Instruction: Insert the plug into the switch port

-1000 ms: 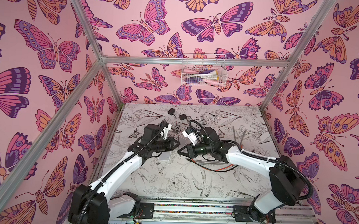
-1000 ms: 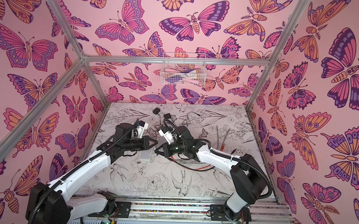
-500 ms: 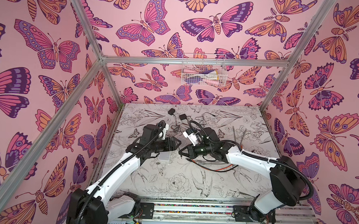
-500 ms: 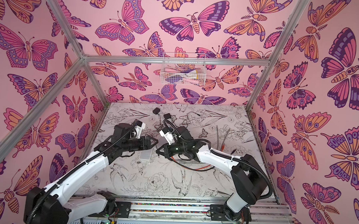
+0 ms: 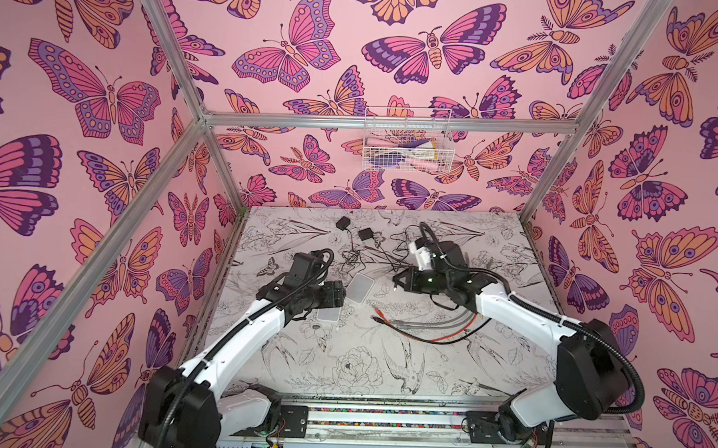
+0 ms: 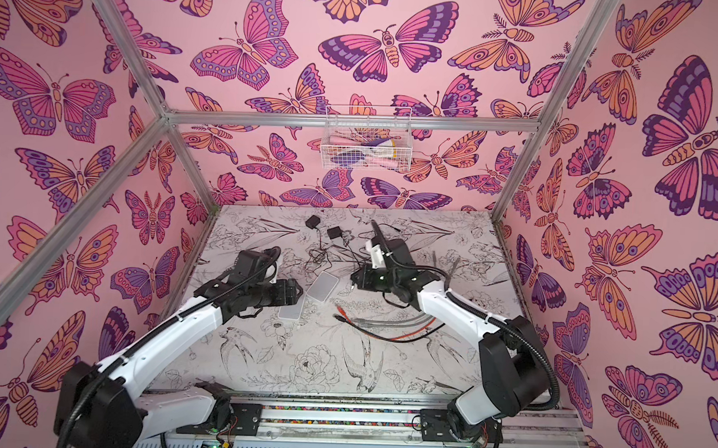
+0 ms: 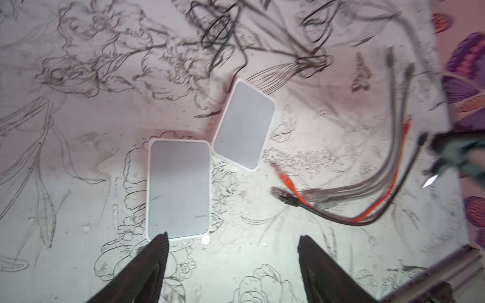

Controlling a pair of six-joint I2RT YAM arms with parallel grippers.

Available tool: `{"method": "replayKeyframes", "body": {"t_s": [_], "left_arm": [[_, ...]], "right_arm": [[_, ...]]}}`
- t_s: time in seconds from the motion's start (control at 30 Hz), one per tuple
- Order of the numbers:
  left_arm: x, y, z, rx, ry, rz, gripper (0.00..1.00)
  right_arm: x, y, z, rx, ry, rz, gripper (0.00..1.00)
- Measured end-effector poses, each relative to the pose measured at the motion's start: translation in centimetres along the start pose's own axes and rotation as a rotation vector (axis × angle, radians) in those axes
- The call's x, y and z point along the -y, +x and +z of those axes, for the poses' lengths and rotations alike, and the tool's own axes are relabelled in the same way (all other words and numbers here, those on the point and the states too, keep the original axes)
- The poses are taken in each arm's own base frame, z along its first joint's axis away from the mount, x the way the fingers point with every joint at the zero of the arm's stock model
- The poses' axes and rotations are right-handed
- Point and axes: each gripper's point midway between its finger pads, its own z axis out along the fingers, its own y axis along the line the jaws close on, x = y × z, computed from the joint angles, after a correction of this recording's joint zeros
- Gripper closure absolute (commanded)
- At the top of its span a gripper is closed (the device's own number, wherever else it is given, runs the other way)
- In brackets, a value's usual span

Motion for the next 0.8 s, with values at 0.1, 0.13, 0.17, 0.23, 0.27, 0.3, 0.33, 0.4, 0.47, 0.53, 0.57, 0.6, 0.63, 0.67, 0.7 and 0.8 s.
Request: {"method": "replayKeyframes", "body": {"t_s": [0.1,0.13,0.17,0.23,0.27,0.3,0.33,0.4,0.47,0.53,0.57,0.6,0.63,0.67,0.7,0.8], "left_arm": [[-1.9,1.3,2.0,-0.071,-0.092,0.009,0.06],[-2.3,1.6,2.4,-0.087,-0.114,0.015,0.05],[-2.9,1.8,2.8,-0.102,-0.141,0.019,0.04],[-3.4,1.8,3.3,-0.117,-0.175,0.027,0.04],[-3.6,1.8,3.7,-0.125,-0.189,0.031,0.04],[-3.8,1.7,3.9,-0.131,-0.201,0.033,0.04],[-3.9,1.6,4.3,-0.140,-0.211,0.036,0.04],[-4.1,1.6,5.1,-0.160,-0.224,0.039,0.03],[-4.3,1.7,5.7,-0.178,-0.235,0.040,0.03],[-4.6,2.0,6.5,-0.202,-0.249,0.041,0.03],[-4.7,2.1,6.7,-0.210,-0.254,0.041,0.04],[-4.8,2.2,7.1,-0.220,-0.261,0.042,0.04],[-4.9,2.3,7.3,-0.227,-0.267,0.044,0.05],[-5.0,2.4,7.6,-0.235,-0.273,0.046,0.06],[-5.0,2.5,7.8,-0.242,-0.276,0.048,0.07],[-4.9,2.7,8.5,-0.260,-0.281,0.057,0.11]], "right_arm": [[3.1,-1.9,-1.7,0.074,0.043,0.099,1.00],[3.1,-1.9,-1.9,0.072,0.039,0.107,1.00],[2.7,-1.8,-1.9,0.061,0.023,0.106,1.00],[1.9,-1.3,-1.8,0.036,-0.010,0.097,1.00],[1.5,-1.1,-1.7,0.025,-0.026,0.093,1.00],[1.2,-0.9,-1.7,0.019,-0.040,0.091,1.00],[1.0,-0.9,-1.7,0.016,-0.053,0.088,1.00],[0.6,-0.8,-1.7,0.011,-0.074,0.084,1.00],[0.4,-0.7,-1.7,0.005,-0.089,0.082,1.00],[0.3,-0.5,-1.7,0.000,-0.102,0.080,1.00],[0.2,-0.5,-1.6,-0.003,-0.105,0.079,1.00],[0.2,-0.4,-1.6,-0.005,-0.108,0.079,1.00],[0.2,-0.3,-1.6,-0.008,-0.110,0.079,1.00],[0.3,-0.2,-1.7,-0.010,-0.111,0.078,1.00],[0.3,-0.1,-1.7,-0.013,-0.113,0.078,1.00],[0.4,0.2,-1.7,-0.015,-0.111,0.080,1.00]]}}
